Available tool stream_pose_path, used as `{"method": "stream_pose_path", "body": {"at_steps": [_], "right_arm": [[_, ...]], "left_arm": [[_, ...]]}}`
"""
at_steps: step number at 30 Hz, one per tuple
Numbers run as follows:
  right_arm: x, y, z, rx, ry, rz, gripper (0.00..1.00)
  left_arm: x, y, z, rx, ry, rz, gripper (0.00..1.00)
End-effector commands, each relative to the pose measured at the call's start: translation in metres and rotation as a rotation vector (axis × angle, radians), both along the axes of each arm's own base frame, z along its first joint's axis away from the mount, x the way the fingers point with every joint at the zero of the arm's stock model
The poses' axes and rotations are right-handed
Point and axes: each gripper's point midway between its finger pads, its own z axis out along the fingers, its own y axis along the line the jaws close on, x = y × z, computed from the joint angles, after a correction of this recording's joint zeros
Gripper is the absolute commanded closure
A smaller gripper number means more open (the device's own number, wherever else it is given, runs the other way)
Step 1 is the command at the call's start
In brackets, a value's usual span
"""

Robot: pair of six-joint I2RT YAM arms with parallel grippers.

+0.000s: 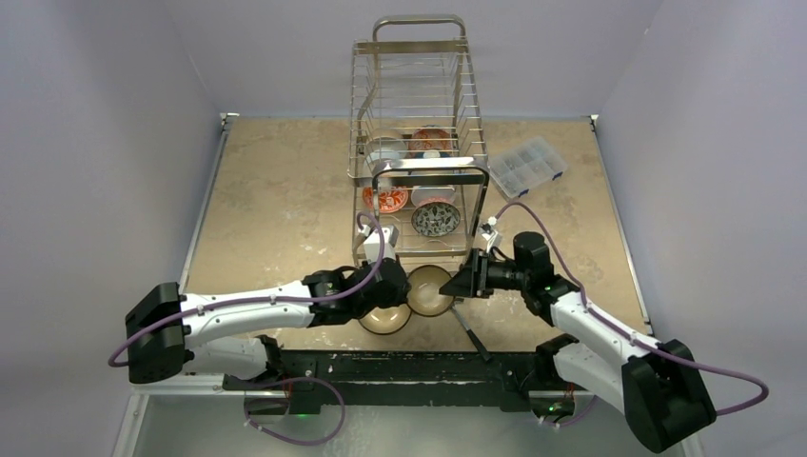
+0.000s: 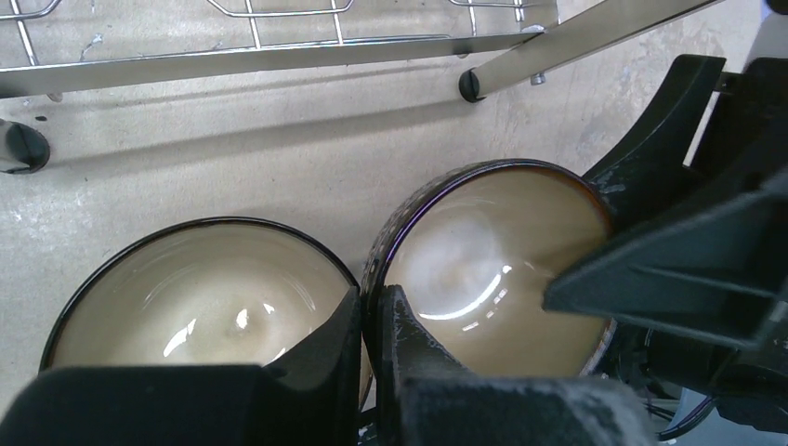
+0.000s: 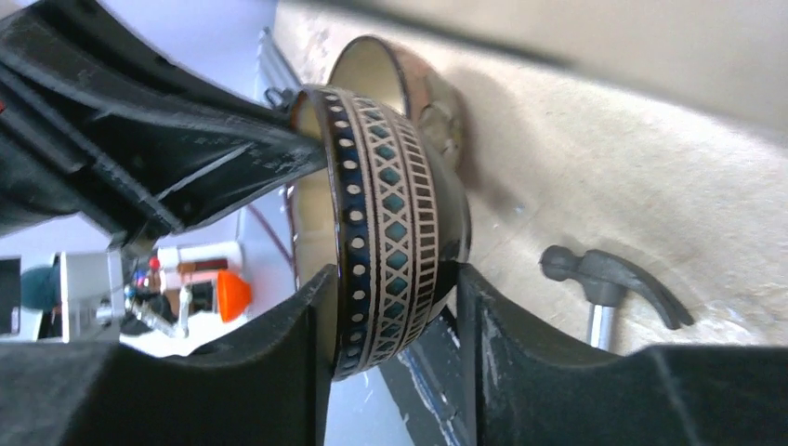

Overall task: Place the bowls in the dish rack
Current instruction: Pick up the bowl from the center of the board.

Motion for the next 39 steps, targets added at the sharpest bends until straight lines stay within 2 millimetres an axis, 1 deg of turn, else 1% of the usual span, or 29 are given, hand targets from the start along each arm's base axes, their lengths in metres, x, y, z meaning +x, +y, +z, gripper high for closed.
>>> {"method": "stream_pose_path", "body": {"at_steps": [1, 2, 3, 5, 8, 9, 13, 15, 17, 19, 21, 24, 25, 28, 33, 39], "right_arm": [[-0.002, 0.005, 0.008, 0.012, -0.04, 0.039, 0.67], [-0.001, 0.005, 0.008, 0.006, -0.042, 0.035, 0.79], [0.0, 0.005, 0.008, 0.002, -0.042, 0.033, 0.87], [0.001, 0.004, 0.008, 0.0, -0.048, 0.028, 1.0], [0.002, 0.003, 0.007, -0.012, -0.055, 0.018, 1.0], [0.003, 0.003, 0.008, -0.013, -0.06, 0.019, 1.0], [0.004, 0.002, 0.008, -0.028, -0.082, 0.015, 1.0], [0.004, 0.001, 0.008, -0.029, -0.093, 0.017, 1.0], [0.005, 0.001, 0.008, -0.035, -0.098, 0.016, 1.0], [0.005, 0.001, 0.006, -0.043, -0.103, 0.019, 1.0], [0.005, 0.001, 0.006, -0.046, -0.108, 0.025, 1.0], [0.006, 0.001, 0.008, -0.048, -0.116, 0.028, 1.0], [0.007, 0.001, 0.009, -0.048, -0.12, 0.029, 1.0], [0.008, 0.002, 0.011, -0.045, -0.127, 0.031, 1.0], [0.009, 0.003, 0.016, -0.034, -0.137, 0.038, 1.0], [0.01, 0.004, 0.017, -0.032, -0.137, 0.038, 1.0]], "left_arm": [[0.009, -0.026, 0.05, -0.191, -0.06, 0.023, 1.0], [0.009, -0.025, 0.05, -0.191, -0.061, 0.022, 1.0], [0.009, -0.024, 0.049, -0.192, -0.06, 0.025, 1.0], [0.008, -0.021, 0.049, -0.197, -0.058, 0.029, 0.99], [0.006, -0.017, 0.049, -0.213, -0.049, 0.042, 0.84], [0.005, -0.015, 0.048, -0.218, -0.043, 0.045, 0.76], [-0.001, -0.005, 0.042, -0.242, -0.015, 0.065, 0.51], [-0.005, 0.001, 0.04, -0.262, 0.002, 0.075, 0.34], [-0.01, 0.004, 0.037, -0.288, 0.022, 0.077, 0.21], [-0.015, 0.006, 0.036, -0.326, 0.038, 0.068, 0.12], [-0.021, 0.007, 0.037, -0.375, 0.055, 0.054, 0.06], [-0.03, 0.003, 0.041, -0.475, 0.07, 0.015, 0.02], [-0.032, -0.001, 0.047, -0.526, 0.069, -0.003, 0.01], [-0.041, -0.01, 0.048, -0.597, 0.103, -0.05, 0.01], [-0.047, -0.032, 0.044, -0.607, 0.138, -0.12, 0.01], [-0.043, -0.054, 0.041, -0.609, 0.15, -0.143, 0.03]]}}
